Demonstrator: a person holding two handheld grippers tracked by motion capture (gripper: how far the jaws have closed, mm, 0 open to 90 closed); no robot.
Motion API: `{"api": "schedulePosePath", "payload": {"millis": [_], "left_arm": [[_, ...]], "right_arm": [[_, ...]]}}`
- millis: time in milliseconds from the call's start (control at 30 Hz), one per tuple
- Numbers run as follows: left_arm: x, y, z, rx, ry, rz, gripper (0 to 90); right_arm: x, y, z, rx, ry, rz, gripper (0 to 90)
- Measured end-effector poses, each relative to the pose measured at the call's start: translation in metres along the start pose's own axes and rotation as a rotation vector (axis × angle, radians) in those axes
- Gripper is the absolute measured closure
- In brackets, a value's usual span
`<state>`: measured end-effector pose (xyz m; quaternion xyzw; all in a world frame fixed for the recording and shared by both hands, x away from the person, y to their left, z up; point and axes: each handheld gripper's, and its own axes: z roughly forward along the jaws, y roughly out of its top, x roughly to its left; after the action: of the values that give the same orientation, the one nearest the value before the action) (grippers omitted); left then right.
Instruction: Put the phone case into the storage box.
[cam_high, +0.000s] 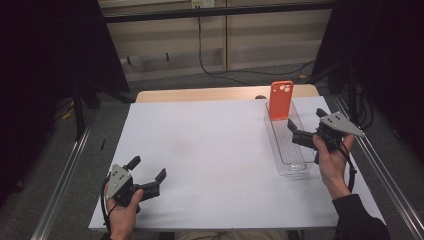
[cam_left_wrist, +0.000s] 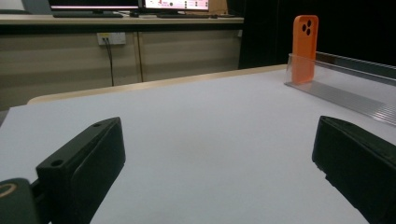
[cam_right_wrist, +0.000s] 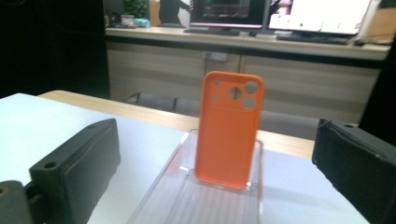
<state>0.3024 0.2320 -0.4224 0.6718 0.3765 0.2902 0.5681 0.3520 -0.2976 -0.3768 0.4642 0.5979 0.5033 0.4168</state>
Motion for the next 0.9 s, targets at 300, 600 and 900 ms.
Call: {"api": "schedulePosePath", "payload": {"millis": [300, 600, 900], "left_arm": [[-0.002, 0.001, -0.001, -0.004, 0.010, -0.005, 2.7], [-0.002, 0.000, -0.002, -0.011, 0.012, -0.020, 2.6], [-0.003, 0.000, -0.004, -0.002, 0.003, -0.016, 2.6]], "right_arm": [[0.007, -0.010, -0.022, 0.005, 0.018, 0.019, 1.0], [0.014, -0.021, -0.040, 0.001, 0.014, 0.010, 1.1], [0.016, -0.034, -0.055, 0.003, 0.002, 0.020, 1.3]]}}
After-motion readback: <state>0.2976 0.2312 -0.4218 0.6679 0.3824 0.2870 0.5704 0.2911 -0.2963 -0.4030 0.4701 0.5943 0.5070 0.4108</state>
